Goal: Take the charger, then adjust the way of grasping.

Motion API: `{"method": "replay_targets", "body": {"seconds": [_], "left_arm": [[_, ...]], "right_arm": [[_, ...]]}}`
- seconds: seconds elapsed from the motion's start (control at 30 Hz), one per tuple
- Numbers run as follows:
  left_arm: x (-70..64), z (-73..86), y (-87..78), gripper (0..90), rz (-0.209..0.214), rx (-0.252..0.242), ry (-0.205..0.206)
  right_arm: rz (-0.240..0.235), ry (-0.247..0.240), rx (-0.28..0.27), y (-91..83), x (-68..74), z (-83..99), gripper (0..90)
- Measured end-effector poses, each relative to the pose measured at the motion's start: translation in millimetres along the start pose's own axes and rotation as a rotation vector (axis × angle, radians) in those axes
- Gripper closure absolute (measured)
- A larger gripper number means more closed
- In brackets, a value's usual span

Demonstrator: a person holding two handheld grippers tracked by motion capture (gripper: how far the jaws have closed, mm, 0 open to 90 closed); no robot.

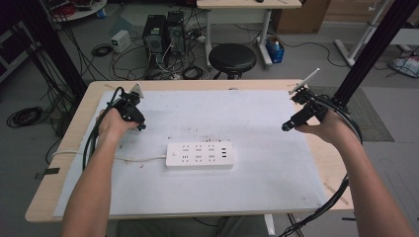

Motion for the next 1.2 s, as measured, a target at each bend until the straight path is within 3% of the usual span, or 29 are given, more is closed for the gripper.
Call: {"method": "replay_targets", "body": {"seconds": [0.27,0.53,0.7,0.9,0.97,1.0,1.03,1.1,1.2], "left_arm": [[-26.7,18.3,-64.5,42.4,0.042,-0.046,0.085],[-59.9,26.0,-103.9,42.4,0.059,-0.097,0.172],[-65.9,26.7,-114.2,42.3,0.057,-0.119,0.201],[-73.5,25.8,-116.9,42.4,0.074,-0.18,0.265],[-76.3,24.9,-115.3,42.4,0.075,-0.202,0.307],[-76.3,24.9,-115.3,42.4,0.075,-0.202,0.307],[-80.9,23.5,-113.1,42.4,0.086,-0.235,0.349],[-83.6,22.9,-112.1,42.4,0.097,-0.253,0.368],[-93.7,19.4,-109.0,42.4,0.16,-0.307,0.426]], "right_arm": [[0.001,0.028,0.016,-4.1,4.3,-4.6,12.0],[-0.018,0.029,0.023,-8.3,10.6,-8.7,12.0],[-0.019,0.037,0.023,-12.3,13.3,-7.0,12.1],[-0.055,0.071,0.018,-15.7,13.5,-3.1,12.1],[-0.084,0.102,0.019,-15.5,13.9,-2.5,12.1],[-0.095,0.107,0.02,-15.1,14.0,-2.3,12.1],[-0.11,0.126,0.018,-14.7,14.8,-2.5,12.1],[-0.119,0.139,0.014,-14.3,15.4,-2.9,12.1],[-0.154,0.167,0.014,-12.1,20.1,-3.8,12.1]]}}
Point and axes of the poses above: each handheld gripper's, and its own axes: y roughly forward along the jaws, z roughly out of its underside, x roughly to its left, the point moved 8 cm from there along y, roughly forward along the jaws, and after that the axes turned 9 degrees about x, right-handed, at the moved point
